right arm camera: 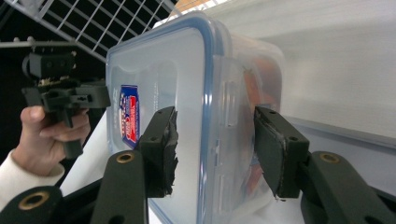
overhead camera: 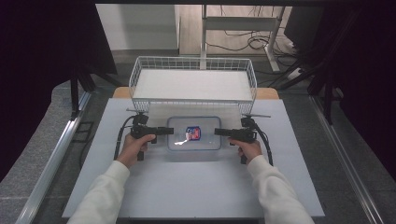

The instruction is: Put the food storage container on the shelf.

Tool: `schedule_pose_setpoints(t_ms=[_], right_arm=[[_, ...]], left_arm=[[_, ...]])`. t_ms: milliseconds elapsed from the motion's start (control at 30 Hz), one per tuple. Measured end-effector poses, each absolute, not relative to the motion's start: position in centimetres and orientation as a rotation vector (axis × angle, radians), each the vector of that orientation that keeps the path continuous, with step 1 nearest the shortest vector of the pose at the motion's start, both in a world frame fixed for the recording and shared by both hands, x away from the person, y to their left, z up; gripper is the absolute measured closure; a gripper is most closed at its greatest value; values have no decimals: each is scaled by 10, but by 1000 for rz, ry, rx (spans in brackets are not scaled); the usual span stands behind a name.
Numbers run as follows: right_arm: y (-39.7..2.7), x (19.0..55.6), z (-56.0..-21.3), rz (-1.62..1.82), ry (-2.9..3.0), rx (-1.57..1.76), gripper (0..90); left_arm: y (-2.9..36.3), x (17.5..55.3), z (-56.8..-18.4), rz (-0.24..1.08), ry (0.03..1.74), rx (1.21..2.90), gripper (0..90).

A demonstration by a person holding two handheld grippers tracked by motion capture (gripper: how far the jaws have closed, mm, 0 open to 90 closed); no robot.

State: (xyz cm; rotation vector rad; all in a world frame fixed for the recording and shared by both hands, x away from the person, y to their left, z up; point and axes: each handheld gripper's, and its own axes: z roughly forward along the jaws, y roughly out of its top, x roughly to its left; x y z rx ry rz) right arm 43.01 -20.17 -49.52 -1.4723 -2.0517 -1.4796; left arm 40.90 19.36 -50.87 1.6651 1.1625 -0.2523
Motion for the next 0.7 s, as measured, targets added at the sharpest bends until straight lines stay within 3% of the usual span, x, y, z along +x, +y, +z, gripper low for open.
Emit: schedule_pose_setpoints(t_ms=[567,700], right_arm=[[-197,430,-500,-1491,-1937,-1655,483],[-196,427,-498,-1506,-1975,-1673,421]], left_arm=[[192,413,-520,-254,1236,1571,470],[189,409,-516,-200,1245,1588,413]])
